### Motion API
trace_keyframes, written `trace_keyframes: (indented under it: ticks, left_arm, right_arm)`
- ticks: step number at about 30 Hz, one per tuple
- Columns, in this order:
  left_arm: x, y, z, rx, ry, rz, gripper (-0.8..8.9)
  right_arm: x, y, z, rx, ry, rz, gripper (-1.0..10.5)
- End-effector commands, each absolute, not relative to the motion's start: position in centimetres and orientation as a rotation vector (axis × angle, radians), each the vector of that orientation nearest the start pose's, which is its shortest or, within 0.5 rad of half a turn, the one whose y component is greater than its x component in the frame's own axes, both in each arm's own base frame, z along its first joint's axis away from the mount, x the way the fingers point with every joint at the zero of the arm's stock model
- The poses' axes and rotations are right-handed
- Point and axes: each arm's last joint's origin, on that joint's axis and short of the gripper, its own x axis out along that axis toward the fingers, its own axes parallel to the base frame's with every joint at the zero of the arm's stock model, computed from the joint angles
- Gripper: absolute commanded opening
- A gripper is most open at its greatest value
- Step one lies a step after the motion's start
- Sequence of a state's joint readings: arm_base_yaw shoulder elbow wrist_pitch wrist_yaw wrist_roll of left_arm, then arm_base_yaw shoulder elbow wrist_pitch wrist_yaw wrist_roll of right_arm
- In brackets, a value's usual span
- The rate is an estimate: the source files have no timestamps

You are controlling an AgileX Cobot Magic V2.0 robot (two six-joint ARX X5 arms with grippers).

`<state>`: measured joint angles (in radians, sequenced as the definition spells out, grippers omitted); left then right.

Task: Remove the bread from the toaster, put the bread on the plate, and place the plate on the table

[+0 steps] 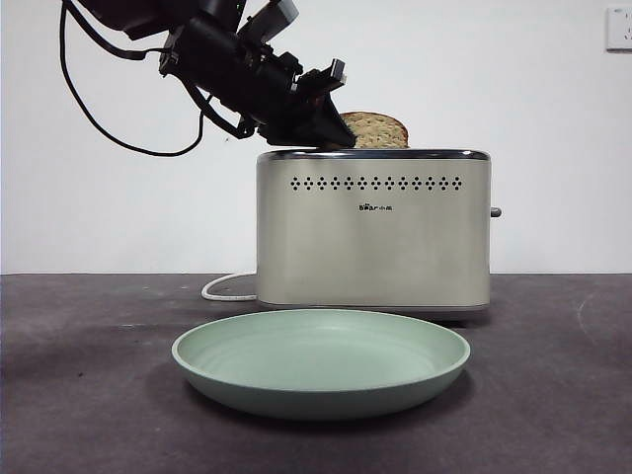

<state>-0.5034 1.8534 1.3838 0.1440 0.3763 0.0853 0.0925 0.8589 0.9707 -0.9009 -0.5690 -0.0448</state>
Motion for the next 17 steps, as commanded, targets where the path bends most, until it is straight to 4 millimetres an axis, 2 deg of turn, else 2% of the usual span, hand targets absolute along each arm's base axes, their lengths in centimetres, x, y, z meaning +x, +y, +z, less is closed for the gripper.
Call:
trace_keyframes:
  ticks: [1, 4, 9, 17]
  left_arm:
    - [36.8, -21.8, 27.2, 0.083, 0.293, -0.906, -0.08]
    - [36.5, -21.3, 28.4, 0.081, 0.263, -0.900, -0.08]
    - [35.3, -20.3, 31.5, 0.077, 0.184, -0.895, -0.08]
    - [31.9, -17.9, 37.4, 0.071, 0.046, -0.878, -0.08]
  right_arm:
    - [14.7, 3.0, 32.6, 0.143, 0.761, 0.649, 5.3]
    - [14.7, 3.0, 32.6, 0.143, 0.761, 0.648, 5.3]
    - [14.7, 3.0, 32.6, 0.143, 0.761, 0.649, 5.3]
    - [14.7, 3.0, 32.6, 0.140, 0.760, 0.651, 5.3]
